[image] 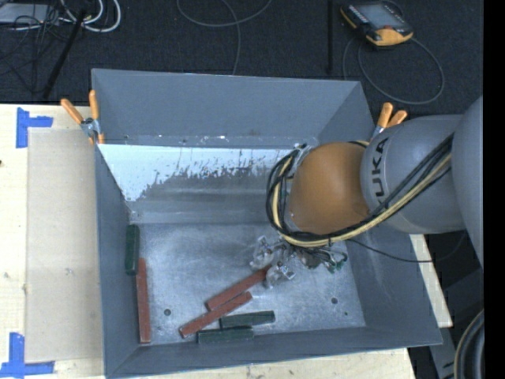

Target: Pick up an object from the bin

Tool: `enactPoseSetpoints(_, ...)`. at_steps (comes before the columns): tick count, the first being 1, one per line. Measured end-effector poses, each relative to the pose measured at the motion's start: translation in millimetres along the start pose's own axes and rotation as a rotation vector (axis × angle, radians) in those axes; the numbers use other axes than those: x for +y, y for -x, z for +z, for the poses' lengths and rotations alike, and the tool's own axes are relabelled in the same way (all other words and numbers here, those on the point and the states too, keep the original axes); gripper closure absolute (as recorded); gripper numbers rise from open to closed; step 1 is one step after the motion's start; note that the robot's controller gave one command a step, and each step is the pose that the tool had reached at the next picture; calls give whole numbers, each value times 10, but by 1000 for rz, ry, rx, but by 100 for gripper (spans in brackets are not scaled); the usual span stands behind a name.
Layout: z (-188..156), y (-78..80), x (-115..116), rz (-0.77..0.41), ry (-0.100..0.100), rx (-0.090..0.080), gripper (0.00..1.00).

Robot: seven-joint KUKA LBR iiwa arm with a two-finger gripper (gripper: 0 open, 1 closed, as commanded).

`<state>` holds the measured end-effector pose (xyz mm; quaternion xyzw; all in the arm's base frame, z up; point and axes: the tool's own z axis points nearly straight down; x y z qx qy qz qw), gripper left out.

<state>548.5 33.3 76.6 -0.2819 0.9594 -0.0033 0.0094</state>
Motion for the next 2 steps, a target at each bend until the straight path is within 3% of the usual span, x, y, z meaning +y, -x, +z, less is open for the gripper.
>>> enactPoseSetpoints(1, 0, 0, 0, -1, 0, 0, 100)
enactPoseSetpoints(2, -1504, 34, -470, -309, 16, 14, 100)
